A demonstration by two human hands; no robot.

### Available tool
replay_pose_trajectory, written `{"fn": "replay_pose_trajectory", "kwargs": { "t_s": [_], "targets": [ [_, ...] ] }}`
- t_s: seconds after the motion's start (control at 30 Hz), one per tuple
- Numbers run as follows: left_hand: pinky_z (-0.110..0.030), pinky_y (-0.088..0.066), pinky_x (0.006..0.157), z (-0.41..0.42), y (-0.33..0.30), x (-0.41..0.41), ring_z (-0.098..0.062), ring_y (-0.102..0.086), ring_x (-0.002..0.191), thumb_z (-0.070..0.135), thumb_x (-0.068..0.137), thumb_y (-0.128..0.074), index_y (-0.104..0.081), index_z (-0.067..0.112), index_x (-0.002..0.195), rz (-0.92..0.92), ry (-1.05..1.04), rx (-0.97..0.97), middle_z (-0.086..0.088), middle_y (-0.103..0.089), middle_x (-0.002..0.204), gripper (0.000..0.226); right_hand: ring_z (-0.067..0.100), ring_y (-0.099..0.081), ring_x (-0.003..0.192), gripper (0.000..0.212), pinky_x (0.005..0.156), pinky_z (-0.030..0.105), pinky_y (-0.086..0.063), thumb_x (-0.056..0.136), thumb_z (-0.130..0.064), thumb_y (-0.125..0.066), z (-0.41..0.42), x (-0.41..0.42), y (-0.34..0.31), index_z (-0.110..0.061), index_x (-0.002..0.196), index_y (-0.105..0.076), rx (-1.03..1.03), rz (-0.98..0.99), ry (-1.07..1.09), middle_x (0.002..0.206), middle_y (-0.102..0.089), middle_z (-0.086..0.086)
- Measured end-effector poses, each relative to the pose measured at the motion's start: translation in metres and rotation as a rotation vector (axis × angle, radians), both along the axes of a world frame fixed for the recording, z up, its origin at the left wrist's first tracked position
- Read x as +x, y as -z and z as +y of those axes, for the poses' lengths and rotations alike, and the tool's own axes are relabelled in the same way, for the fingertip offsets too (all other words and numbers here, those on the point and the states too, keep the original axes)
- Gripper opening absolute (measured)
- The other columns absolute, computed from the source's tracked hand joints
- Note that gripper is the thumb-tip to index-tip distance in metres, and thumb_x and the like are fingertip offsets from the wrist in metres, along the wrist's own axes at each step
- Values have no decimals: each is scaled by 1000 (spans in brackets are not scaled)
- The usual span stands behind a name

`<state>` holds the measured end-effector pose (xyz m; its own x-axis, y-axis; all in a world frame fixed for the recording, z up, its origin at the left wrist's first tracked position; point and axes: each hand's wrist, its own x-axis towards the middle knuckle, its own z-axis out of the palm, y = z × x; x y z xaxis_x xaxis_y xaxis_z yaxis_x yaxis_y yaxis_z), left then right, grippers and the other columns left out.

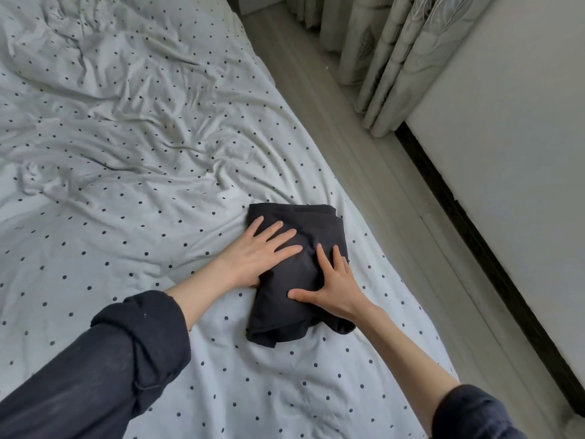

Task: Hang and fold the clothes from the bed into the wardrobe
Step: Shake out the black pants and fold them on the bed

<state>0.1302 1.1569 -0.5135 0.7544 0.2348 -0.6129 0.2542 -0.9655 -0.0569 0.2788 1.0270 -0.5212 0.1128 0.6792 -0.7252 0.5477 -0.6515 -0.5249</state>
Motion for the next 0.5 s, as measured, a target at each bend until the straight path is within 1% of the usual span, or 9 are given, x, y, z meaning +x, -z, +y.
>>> {"fn": "replay_pose_trajectory", "kwargs": {
  "t_s": [0.07, 0.1, 0.13, 0.17, 0.23, 0.33, 0.37, 0.43, 0.5],
  "targets": [
    [-47, -14, 115, 6, -1, 0, -27, -33, 137, 17, 72, -68, -38, 23, 140, -145, 74, 24, -7, -35, 149, 75, 27, 15, 145, 111, 118, 42, -4, 70, -63, -68, 3, 2, -1, -34, 150, 3, -12, 18, -4, 158, 16, 5],
    [-44, -26, 112, 8, 0, -1, -26, -52, 122, 12, 62, -71, -55, 22, 125, -236, 83, 38, -5, -56, 131, 65, 27, 15, 145, 109, 118, 42, -4, 71, -62, -69, 4, 2, -2, -35, 150, 0, -10, 33, -6, 158, 16, 5],
    [-41, -36, 105, 8, 2, -2, -24, -63, 103, 7, 54, -71, -64, 21, 108, -318, 73, 43, -2, -67, 110, 56, 27, 15, 145, 107, 118, 42, -4, 71, -61, -69, 4, 4, -4, -36, 150, -2, -3, 47, -8, 158, 15, 5],
    [-39, -43, 96, 8, 6, -5, -23, -66, 88, 2, 51, -67, -65, 19, 96, -374, 59, 44, 0, -69, 94, 48, 26, 14, 145, 105, 118, 42, -4, 72, -59, -70, 5, 6, -5, -37, 150, -4, 5, 67, -8, 158, 13, 5],
    [-35, -51, 73, -4, 1, -3, -23, -65, 69, -1, 56, -53, -60, 18, 85, -407, 16, 36, 0, -64, 74, 36, 22, 13, 146, 105, 119, 41, -5, 71, -56, -73, 3, 13, -10, -37, 150, -6, 24, 89, -20, 159, 10, 3],
    [-26, -40, 48, -32, -20, -4, -20, -54, 43, 3, 63, -33, -59, 17, 72, -451, 16, 128, 0, -51, 52, 30, 13, 9, 146, 105, 119, 37, -8, 70, -51, -76, -3, 24, -25, -37, 150, -11, 70, 83, -137, 159, 7, -5],
    [-23, -35, 44, -44, -28, -6, -18, -50, 38, 6, 62, -35, -59, 17, 68, -457, 16, 173, 0, -48, 48, 27, 12, 8, 146, 101, 119, 35, -8, 71, -49, -76, -5, 28, -31, -35, 150, -15, 92, 70, -188, 159, 6, -7],
    [-21, -30, 43, -69, -44, -8, -15, -45, 33, 15, 56, -53, -58, 15, 64, -439, -6, 181, -1, -47, 45, 10, 12, 7, 146, 88, 118, 32, -6, 76, -45, -73, -9, 32, -44, -33, 149, -24, 151, 9, -256, 159, 0, -9],
    [-20, -30, 44, -94, -50, -14, -14, -46, 35, 32, 43, -75, -60, 15, 66, -298, -87, 132, -1, -49, 47, 33, 15, 2, 146, 71, 119, 33, -7, 86, -41, -64, -20, 25, -52, -30, 146, -31, 260, -88, -297, 159, -10, -6]
  ]
}}
